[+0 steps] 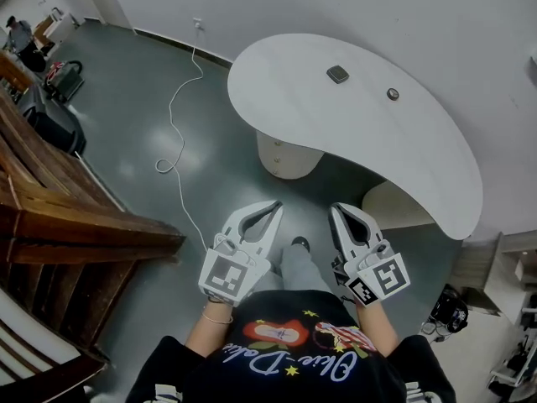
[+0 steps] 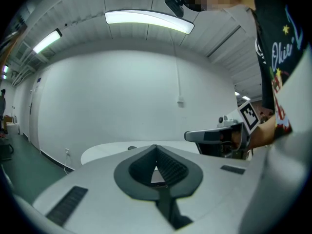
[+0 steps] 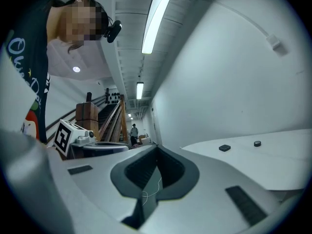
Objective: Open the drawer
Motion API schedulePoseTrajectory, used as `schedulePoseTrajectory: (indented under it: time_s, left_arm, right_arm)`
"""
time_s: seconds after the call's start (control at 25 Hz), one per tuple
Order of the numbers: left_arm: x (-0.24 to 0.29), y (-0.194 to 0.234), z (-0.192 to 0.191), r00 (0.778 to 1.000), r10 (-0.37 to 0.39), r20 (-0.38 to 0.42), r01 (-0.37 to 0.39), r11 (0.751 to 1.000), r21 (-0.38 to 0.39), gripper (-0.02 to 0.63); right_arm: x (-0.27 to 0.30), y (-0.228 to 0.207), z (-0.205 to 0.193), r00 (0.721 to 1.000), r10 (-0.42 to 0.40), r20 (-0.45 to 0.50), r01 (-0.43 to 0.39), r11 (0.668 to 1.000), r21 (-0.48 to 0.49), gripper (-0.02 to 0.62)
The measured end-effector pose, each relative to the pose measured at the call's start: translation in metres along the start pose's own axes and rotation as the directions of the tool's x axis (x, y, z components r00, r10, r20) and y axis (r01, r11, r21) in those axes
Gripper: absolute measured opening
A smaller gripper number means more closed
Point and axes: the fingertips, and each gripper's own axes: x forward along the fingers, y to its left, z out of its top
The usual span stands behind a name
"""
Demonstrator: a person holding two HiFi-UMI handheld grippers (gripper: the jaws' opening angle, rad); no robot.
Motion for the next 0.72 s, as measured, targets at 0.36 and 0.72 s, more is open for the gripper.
schedulePoseTrajectory:
  time_s: [0.36,0.72]
  left_arm:
    - [0.042,0.024,0.006,0.996,0.093,-0.014,-0.093,0.995,0.033,0.002]
    - [0.096,0.045,0.001,0.987,0.158,-0.027,-0.158,0.987,0.021,0.002]
  right_arm:
    - [0.040,-0.042,0.011,0.994,0.109,0.001,-0.109,0.994,0.008,0.000]
    - [0.076,-0.093,0.008,0.982,0.188,-0.023,-0.187,0.982,0.017,0.000]
